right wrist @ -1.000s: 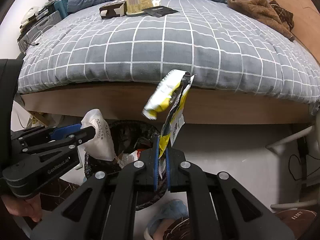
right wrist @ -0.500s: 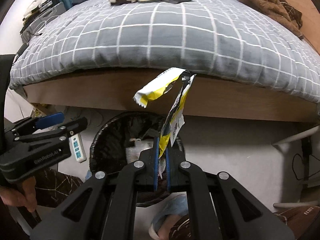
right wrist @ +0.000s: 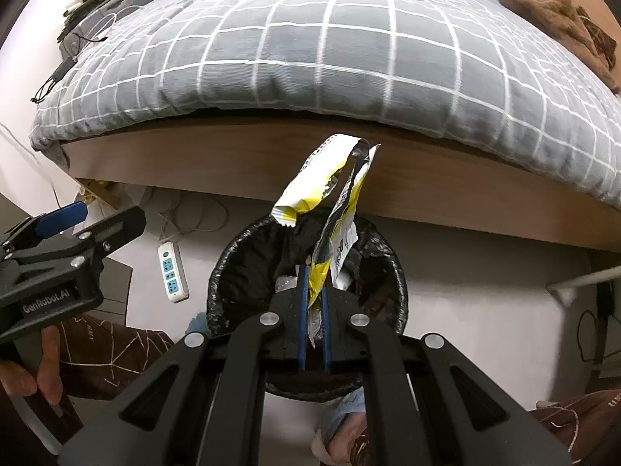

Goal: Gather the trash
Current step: 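Open the left tool over the bin while the right tool drops the wrapper in, then move both open tools back over the trash on the bed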

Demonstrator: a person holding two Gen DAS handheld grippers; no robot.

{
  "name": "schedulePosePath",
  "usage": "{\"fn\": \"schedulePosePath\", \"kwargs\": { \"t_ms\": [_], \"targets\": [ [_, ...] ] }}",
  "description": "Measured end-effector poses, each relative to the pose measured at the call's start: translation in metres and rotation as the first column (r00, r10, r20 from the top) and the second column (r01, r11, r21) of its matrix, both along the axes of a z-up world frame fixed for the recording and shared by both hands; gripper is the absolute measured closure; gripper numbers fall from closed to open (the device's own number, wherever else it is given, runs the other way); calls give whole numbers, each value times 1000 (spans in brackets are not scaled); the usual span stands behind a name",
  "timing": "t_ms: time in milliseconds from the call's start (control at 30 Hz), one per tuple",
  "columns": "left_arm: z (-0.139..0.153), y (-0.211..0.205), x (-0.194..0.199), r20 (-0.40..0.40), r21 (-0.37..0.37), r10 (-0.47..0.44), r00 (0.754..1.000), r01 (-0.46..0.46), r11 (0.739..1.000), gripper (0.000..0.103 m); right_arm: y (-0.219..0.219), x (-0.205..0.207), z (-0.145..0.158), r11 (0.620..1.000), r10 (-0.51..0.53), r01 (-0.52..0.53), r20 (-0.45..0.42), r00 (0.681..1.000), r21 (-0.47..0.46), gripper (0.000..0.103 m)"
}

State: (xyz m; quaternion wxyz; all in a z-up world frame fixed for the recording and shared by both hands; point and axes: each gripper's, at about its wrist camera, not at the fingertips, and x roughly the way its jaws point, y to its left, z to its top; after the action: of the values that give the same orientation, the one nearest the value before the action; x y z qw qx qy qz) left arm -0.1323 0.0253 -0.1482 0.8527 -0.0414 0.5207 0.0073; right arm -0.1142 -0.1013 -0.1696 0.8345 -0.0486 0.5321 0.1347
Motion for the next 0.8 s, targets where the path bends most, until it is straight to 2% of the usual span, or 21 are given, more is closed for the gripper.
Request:
{"fn": "schedulePosePath", "kwargs": {
  "t_ms": [200,267,400,467,567,700,767,800],
  "targets": [
    [1,9,-2,-8,-7,11,1000,-11,1000,6,12,2,0,1000,8,-8,9,1000,-14,96],
    [1,8,-2,-8,-6,8,1000,-8,1000,6,12,2,-2,1000,7,-7,8,1000,-13,86],
    [2,6,-1,-14,-16,4,1000,-4,1000,6,11,1,-2,1000,3,-3,14,1000,-12,75],
    [2,6,-1,-9,-14,2,1000,-2,1000,6,12,1,-1,1000,0,0,17,1000,-8,63],
    [4,4,-1,-10,-11,2,1000,-2,1000,6,6,0,3,1000,-5,5,29,1000,-5,51],
    [8,4,-1,-8,-7,0,1000,0,1000,6,2,-1,10,1000,-18,19,53,998,-14,41],
    [11,4,0,3,-3,2,1000,-2,1000,6,-1,0,16,999,-33,34,75,997,-14,32],
    [14,4,0,9,-3,2,1000,-2,1000,6,-4,1,22,999,-40,41,91,995,-10,30]
  ]
}}
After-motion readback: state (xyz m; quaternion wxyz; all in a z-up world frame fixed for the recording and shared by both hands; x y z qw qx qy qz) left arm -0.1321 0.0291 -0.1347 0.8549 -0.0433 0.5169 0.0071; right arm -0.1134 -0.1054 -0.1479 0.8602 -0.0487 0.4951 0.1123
